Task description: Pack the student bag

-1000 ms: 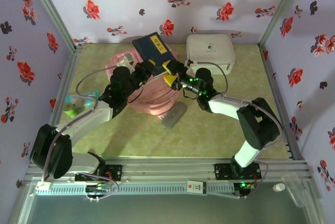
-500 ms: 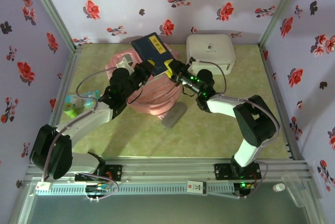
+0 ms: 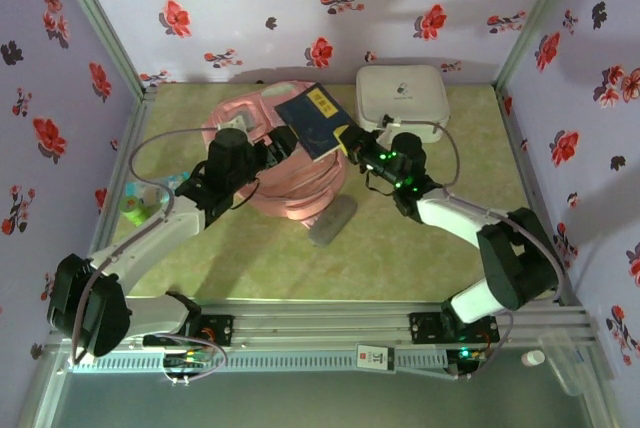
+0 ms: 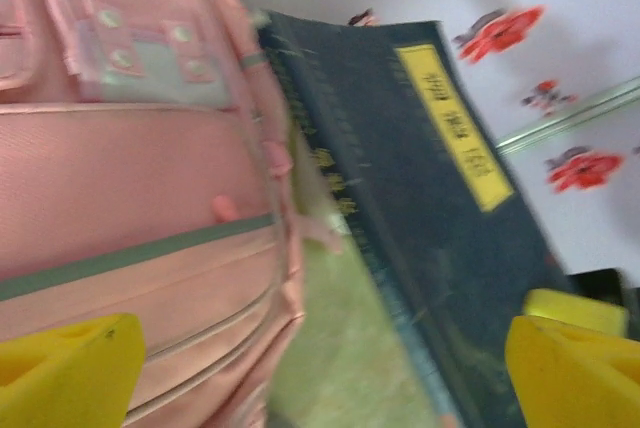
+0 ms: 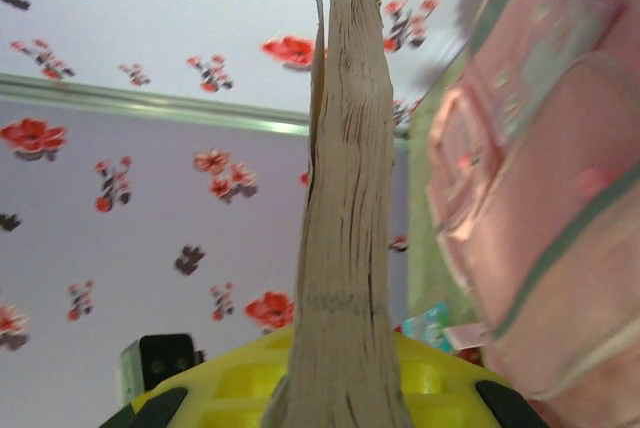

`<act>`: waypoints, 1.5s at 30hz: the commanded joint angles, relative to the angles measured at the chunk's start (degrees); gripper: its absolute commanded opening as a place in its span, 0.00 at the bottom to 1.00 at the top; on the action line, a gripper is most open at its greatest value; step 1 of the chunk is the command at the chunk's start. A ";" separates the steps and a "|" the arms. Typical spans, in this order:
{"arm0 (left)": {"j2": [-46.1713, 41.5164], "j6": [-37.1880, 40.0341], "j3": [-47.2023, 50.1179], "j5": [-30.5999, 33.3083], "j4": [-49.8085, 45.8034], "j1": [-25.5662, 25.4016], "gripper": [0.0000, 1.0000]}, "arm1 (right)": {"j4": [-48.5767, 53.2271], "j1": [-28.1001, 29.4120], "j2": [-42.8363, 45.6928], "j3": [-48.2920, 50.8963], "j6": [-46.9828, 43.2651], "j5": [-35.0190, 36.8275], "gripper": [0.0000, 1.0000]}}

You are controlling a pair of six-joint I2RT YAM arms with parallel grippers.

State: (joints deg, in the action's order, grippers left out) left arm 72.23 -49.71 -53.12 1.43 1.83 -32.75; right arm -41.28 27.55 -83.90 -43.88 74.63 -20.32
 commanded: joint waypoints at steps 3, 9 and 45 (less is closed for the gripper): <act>3.95 21.76 -5.68 1.68 -15.62 0.32 1.00 | 9.48 -4.36 7.87 2.80 -11.76 2.52 0.07; 12.69 37.96 -13.21 1.03 -24.22 0.05 1.00 | 17.82 -5.29 13.27 5.66 -19.21 5.25 0.09; 42.07 51.21 -38.94 18.36 -42.04 -6.96 0.26 | 24.26 -7.99 21.53 13.38 -21.05 11.10 0.14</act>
State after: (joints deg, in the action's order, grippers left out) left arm 114.39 1.37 -91.09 16.99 -40.69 -39.88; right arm -13.74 19.94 -64.38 -30.68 53.56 -9.17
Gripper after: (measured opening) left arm 0.274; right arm 0.143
